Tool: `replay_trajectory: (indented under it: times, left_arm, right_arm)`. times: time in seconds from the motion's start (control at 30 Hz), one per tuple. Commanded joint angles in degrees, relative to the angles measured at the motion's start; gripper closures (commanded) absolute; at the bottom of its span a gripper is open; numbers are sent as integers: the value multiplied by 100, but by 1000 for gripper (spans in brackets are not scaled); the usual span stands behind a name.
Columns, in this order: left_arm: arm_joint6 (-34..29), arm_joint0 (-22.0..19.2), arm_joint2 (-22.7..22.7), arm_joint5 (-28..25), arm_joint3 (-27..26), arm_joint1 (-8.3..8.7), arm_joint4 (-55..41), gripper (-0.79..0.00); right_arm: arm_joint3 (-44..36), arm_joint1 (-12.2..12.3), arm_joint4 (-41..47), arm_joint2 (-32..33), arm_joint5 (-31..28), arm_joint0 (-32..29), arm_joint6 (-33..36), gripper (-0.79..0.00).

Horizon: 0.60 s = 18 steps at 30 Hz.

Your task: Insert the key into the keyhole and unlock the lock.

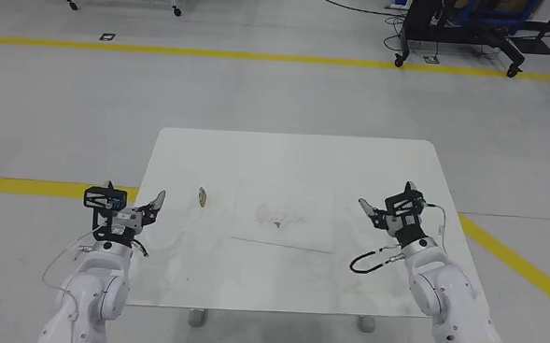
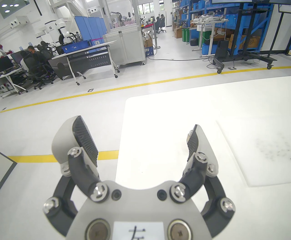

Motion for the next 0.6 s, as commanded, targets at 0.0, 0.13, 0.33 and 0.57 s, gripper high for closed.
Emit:
replay_trajectory:
  times: [0.0, 0.13, 0.33, 0.57]
  left_arm:
    - [0, 0, 0, 0, 0, 0, 0, -785]
    - [0, 0, 0, 0, 0, 0, 0, -785]
    - [0, 0, 0, 0, 0, 0, 0, -785]
    - [0, 0, 0, 0, 0, 0, 0, -785]
  right_arm:
    - [175, -22, 68, -312, -405, 288, 71, -785]
    - [499, -66, -112, -777, -735, 747, 197, -785]
    - [587, -74, -47, -781, -722, 842, 219, -785]
    - [587, -74, -47, -781, -722, 842, 219, -785]
